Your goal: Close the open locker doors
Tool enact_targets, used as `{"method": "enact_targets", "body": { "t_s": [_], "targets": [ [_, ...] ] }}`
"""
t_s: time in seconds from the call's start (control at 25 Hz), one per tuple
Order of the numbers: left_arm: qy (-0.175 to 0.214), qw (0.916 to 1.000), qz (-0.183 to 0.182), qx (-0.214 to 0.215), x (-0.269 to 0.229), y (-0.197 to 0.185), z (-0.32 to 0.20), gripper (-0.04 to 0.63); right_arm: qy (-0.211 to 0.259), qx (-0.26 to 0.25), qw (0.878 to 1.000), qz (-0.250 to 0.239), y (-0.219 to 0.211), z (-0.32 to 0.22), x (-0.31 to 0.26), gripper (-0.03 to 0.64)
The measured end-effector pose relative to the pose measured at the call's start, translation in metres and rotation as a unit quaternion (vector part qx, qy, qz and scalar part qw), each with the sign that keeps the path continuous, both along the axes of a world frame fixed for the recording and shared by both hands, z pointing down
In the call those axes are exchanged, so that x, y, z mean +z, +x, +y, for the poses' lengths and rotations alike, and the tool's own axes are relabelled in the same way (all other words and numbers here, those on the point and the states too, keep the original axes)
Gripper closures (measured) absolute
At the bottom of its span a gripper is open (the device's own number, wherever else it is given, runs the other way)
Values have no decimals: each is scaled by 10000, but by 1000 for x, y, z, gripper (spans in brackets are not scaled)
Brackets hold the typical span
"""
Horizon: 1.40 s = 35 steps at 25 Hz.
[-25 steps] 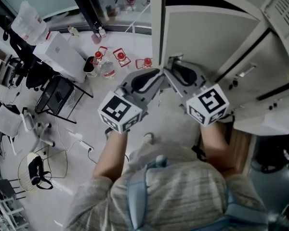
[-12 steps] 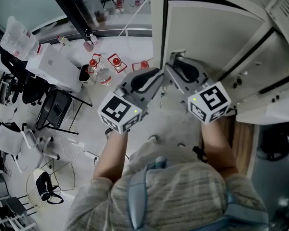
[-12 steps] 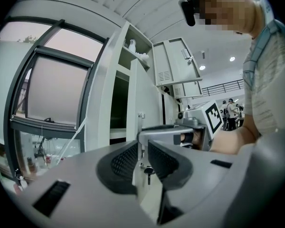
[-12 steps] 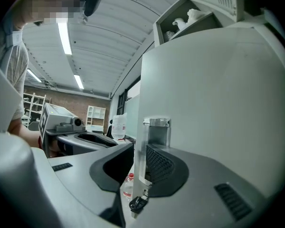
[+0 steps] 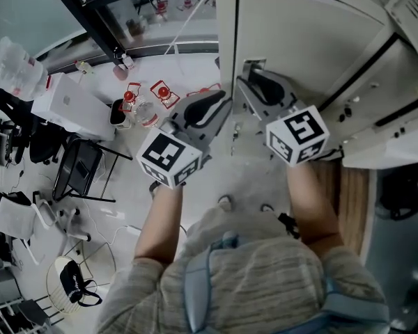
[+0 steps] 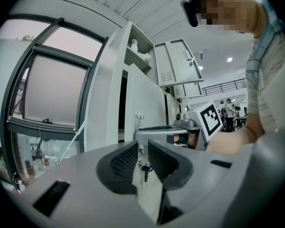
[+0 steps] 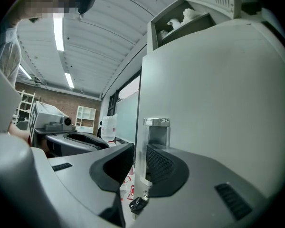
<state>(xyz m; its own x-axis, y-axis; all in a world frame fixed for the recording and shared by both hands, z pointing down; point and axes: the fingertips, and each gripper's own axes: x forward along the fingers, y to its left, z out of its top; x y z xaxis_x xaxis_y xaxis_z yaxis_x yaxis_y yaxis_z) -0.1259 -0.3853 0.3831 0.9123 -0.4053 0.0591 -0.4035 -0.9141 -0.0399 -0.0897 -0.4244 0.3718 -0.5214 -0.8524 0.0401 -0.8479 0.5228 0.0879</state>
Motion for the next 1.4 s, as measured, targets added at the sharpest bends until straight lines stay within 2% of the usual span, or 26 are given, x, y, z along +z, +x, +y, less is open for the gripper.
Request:
{"method": "enact_targets", "body": {
  "t_s": [0.28, 0.76, 1.08, 1.4],
  "targets": [
    [114, 9999, -10, 66, 1, 8, -13, 546, 110, 232, 9996, -136, 4, -16, 1, 531],
    [39, 9999, -61, 127, 10, 14, -24, 546, 393, 465, 9981, -22, 1, -19, -5, 531],
    [10, 9998, -99, 177, 14, 13, -30, 546, 372, 478, 9981, -97, 3, -17, -4, 531],
    [64, 9997, 10, 248, 11, 16, -34, 546, 364, 838, 9958, -42, 9, -30, -5, 531]
  ]
}}
